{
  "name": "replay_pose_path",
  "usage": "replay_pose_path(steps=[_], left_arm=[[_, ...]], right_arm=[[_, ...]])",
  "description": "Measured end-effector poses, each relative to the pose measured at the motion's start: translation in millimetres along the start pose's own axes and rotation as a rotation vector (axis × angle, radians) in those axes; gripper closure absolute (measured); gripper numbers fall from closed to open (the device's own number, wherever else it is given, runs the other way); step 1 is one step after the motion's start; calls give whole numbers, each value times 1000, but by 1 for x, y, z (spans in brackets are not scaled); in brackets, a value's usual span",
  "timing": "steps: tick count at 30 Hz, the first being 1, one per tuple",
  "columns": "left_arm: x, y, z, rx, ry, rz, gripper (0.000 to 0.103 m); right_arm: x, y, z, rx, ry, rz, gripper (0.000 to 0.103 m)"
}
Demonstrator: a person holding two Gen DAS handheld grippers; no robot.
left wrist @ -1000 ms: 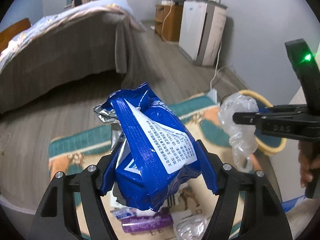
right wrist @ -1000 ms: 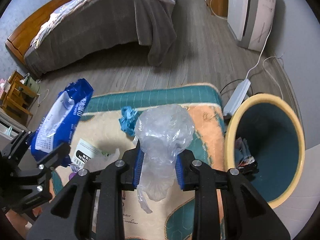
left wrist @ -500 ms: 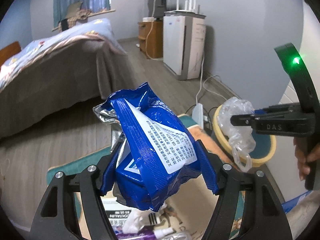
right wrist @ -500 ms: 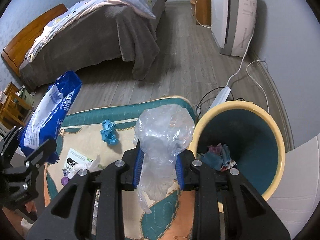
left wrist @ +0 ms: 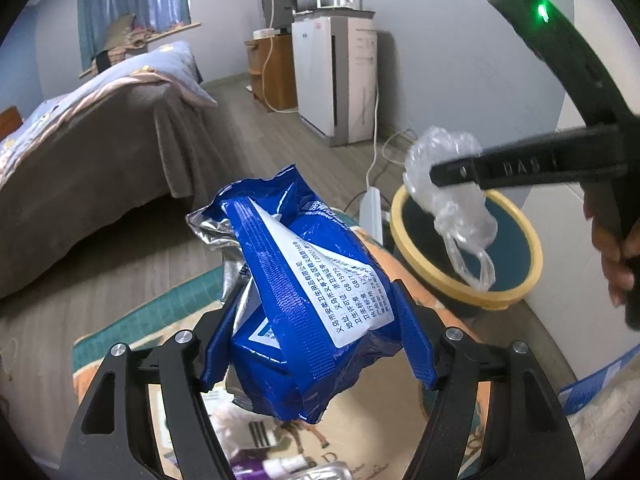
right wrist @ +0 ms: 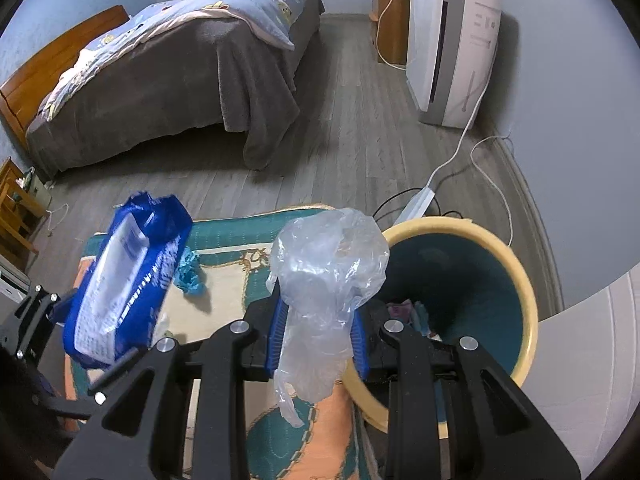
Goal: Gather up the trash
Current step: 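Carry the plastic bag and wipes packet over the bin and open both tools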
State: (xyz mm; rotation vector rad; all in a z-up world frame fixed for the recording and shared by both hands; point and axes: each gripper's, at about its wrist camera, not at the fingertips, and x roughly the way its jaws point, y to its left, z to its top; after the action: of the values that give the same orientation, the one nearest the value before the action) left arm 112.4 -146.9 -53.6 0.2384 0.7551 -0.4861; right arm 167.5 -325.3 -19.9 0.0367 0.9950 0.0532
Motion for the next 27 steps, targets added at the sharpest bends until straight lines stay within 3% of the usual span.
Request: replay_pose_path(steps=[8,19,27], left_arm=[[6,-17,4,0,13,-6,31],[14,-35,14,-75,27,-30,31],[20,-64,29,-2,25,-43,31]], right_arm=[[0,-8,2,-13,-3,-22,76],[0,-18,2,-6,9,-38,76],[-5,-48,2,22,10,-71,76]])
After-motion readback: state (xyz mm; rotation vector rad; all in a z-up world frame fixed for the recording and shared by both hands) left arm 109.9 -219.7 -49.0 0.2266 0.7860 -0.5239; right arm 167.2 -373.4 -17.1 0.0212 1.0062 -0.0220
